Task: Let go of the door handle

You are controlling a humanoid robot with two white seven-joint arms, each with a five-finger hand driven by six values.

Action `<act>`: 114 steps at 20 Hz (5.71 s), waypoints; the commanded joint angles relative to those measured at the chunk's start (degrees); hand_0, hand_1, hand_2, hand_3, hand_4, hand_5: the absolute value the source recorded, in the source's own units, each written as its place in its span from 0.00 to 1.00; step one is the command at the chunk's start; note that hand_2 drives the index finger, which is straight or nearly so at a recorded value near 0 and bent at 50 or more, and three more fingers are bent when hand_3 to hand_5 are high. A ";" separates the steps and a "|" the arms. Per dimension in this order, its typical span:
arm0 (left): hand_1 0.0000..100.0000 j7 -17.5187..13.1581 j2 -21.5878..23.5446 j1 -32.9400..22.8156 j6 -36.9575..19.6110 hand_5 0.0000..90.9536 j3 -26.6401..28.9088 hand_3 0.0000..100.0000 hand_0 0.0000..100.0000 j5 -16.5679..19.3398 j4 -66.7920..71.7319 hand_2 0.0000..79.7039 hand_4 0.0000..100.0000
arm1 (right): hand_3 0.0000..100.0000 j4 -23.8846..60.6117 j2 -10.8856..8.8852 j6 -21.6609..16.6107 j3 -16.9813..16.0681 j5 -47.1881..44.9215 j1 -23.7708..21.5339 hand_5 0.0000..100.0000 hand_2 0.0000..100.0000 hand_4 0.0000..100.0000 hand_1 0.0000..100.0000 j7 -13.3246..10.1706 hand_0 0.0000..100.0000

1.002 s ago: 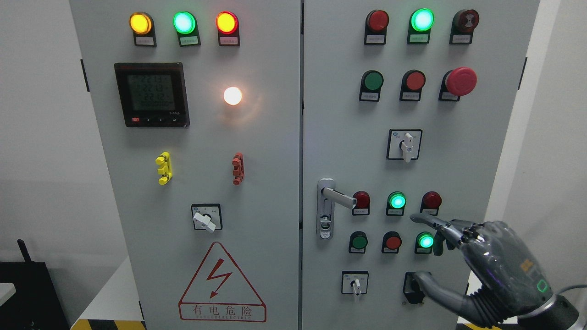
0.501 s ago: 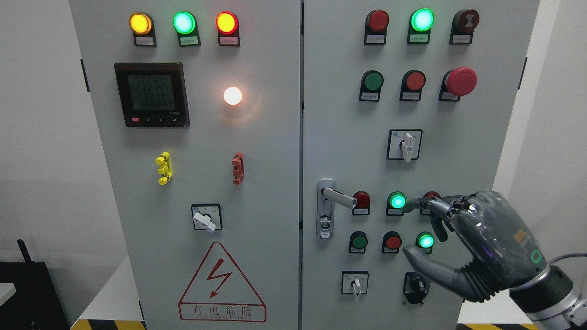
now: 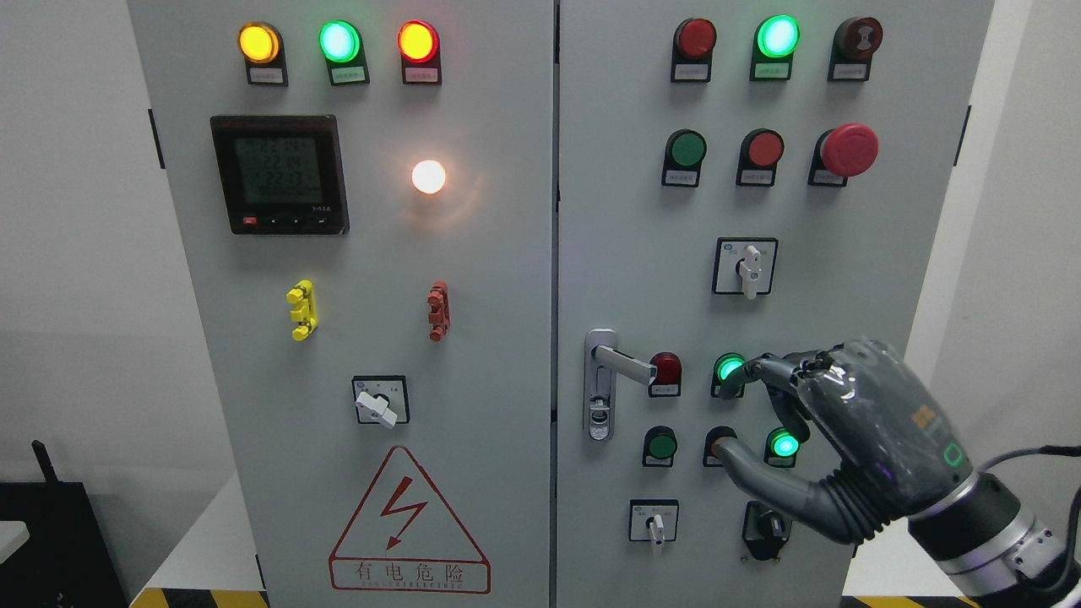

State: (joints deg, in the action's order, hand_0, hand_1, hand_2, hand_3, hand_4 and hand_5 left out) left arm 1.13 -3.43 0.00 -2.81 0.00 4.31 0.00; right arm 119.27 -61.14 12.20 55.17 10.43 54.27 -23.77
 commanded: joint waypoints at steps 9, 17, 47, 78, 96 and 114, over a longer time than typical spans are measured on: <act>0.39 0.01 0.00 0.18 0.00 0.00 0.09 0.00 0.12 0.00 0.53 0.00 0.00 | 1.00 0.44 4.18 9.50 12.76 -5.07 9.79 1.00 0.45 1.00 0.21 -0.13 0.37; 0.39 0.01 0.00 0.18 0.00 0.00 0.09 0.00 0.12 0.00 0.53 0.00 0.00 | 1.00 0.44 4.71 10.83 15.58 -6.30 12.70 1.00 0.48 1.00 0.22 -0.31 0.36; 0.39 0.01 0.00 0.18 0.00 0.00 0.09 0.00 0.12 0.00 0.53 0.00 0.00 | 1.00 -5.27 9.18 13.64 14.09 -14.74 16.39 1.00 0.46 1.00 0.26 -1.80 0.35; 0.39 0.01 0.00 0.18 0.00 0.00 0.09 0.00 0.12 0.00 0.53 0.00 0.00 | 1.00 -8.70 15.26 16.80 14.00 -15.18 17.71 1.00 0.47 1.00 0.29 -1.80 0.35; 0.39 0.01 0.00 0.18 0.00 0.00 0.09 0.00 0.12 0.00 0.53 0.00 0.00 | 1.00 -9.06 15.09 17.51 14.00 -15.27 17.27 1.00 0.48 1.00 0.29 -1.89 0.35; 0.39 0.01 0.00 0.18 0.00 0.00 0.09 0.00 0.12 0.00 0.53 0.00 0.00 | 1.00 -9.76 15.26 18.12 13.65 -15.27 16.39 1.00 0.49 1.00 0.29 -1.80 0.36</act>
State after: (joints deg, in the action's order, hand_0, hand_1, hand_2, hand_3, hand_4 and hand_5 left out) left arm 1.10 -3.43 0.00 -2.78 0.00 4.31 0.00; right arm 109.79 -45.99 29.93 69.09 -4.83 70.99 -25.65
